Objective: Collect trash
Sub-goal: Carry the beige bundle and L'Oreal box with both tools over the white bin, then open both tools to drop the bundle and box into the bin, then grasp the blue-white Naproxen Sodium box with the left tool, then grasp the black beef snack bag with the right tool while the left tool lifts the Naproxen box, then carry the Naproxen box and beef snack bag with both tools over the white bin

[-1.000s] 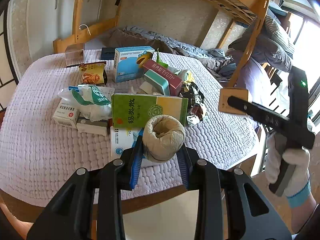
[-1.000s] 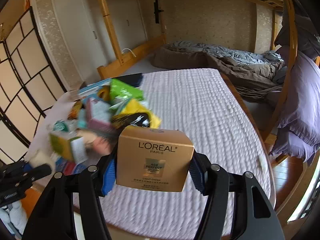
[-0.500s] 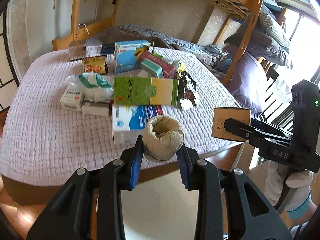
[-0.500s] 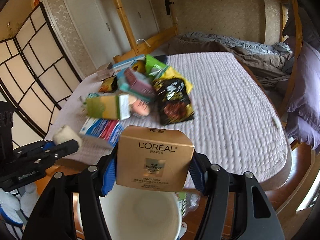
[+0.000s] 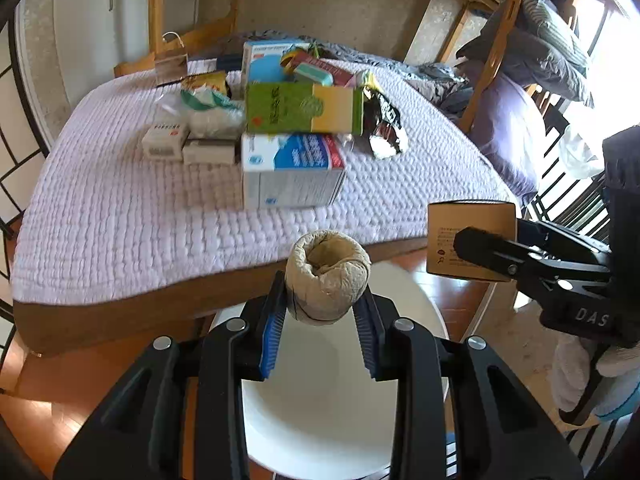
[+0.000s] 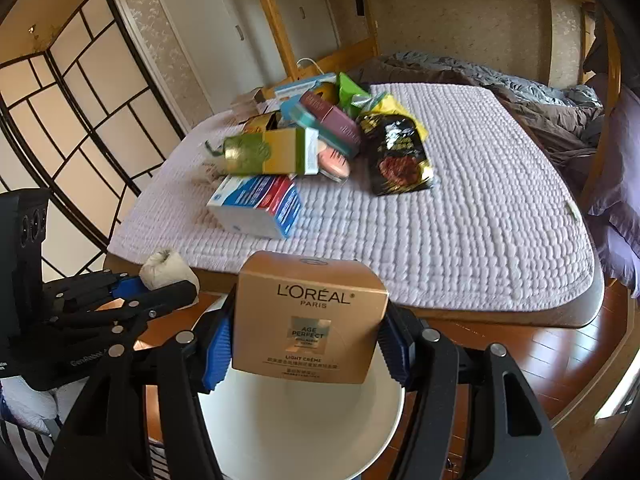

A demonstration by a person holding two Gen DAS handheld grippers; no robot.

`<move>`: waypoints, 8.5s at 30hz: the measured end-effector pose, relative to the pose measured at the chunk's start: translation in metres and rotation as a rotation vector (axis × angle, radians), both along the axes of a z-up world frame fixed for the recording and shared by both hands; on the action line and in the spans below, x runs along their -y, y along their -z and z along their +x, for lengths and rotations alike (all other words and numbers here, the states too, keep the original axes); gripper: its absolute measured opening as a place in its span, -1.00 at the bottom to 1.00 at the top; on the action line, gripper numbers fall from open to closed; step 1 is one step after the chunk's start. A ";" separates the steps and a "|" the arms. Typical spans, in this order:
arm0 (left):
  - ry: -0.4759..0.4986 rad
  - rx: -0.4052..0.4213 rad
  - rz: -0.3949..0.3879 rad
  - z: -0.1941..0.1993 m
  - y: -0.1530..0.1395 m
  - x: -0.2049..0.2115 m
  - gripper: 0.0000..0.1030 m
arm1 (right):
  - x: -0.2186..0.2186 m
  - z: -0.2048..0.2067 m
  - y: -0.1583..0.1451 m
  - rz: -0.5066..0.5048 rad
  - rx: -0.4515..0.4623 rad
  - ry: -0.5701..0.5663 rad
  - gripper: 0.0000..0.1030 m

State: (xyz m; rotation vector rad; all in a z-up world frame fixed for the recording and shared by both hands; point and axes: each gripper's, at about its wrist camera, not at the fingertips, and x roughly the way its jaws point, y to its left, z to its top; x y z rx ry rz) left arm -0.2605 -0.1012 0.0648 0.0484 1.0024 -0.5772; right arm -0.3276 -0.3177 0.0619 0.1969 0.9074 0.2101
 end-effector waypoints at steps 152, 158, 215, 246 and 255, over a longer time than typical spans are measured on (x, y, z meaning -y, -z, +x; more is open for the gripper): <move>-0.248 0.144 0.111 0.086 0.066 0.090 0.81 | 0.050 0.182 0.044 -0.298 0.116 0.046 0.91; -0.264 0.111 0.108 0.096 0.070 0.089 0.81 | 0.053 0.190 0.047 -0.258 0.089 0.035 0.88; -0.243 0.077 0.111 0.079 0.062 0.036 0.56 | 0.019 0.129 0.059 -0.279 -0.019 0.151 0.25; -0.194 0.041 0.095 0.051 0.046 0.019 0.56 | -0.007 0.030 0.019 -0.115 -0.023 0.041 0.25; -0.157 0.044 0.123 0.025 0.046 0.022 0.56 | -0.017 0.008 0.017 -0.094 -0.027 0.014 0.25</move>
